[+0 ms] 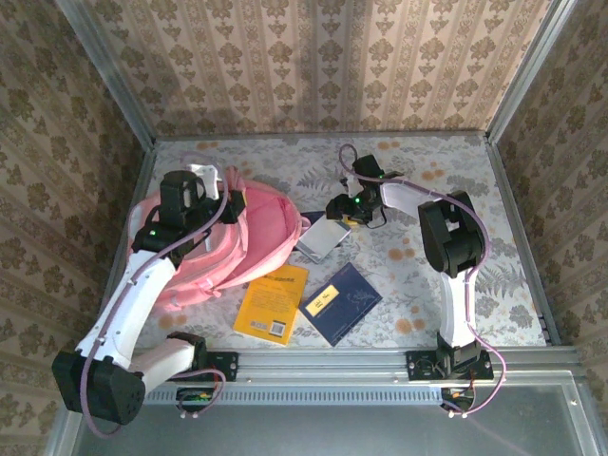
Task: Pack books, pencil case, and school supplies into a backpack
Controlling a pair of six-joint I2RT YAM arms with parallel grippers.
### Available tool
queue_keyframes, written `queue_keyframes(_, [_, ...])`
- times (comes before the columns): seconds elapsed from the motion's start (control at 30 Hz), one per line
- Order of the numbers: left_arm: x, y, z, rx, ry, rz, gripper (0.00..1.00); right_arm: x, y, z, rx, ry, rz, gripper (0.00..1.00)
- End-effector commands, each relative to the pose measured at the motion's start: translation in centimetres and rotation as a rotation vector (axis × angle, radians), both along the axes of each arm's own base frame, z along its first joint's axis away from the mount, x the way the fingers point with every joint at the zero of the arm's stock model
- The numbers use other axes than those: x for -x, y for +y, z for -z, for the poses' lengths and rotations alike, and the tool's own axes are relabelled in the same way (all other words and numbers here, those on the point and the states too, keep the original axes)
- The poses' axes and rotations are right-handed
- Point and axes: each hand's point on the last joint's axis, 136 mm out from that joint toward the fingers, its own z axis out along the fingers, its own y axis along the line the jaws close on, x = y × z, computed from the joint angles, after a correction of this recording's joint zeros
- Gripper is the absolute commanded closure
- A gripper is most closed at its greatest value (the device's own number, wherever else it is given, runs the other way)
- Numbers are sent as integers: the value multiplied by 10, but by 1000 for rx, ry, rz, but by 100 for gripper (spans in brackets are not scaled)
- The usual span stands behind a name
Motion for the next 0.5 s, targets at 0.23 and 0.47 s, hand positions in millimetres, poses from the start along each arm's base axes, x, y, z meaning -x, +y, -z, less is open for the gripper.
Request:
queue_keyframes(0.23, [0,-7,-11,5,-58,42,100,34,12,-15,-123,52,-32,59])
queue_keyframes(0.47, [1,-7,-10,4,-61,40,100,42,19,-33,-213,51,-18,70])
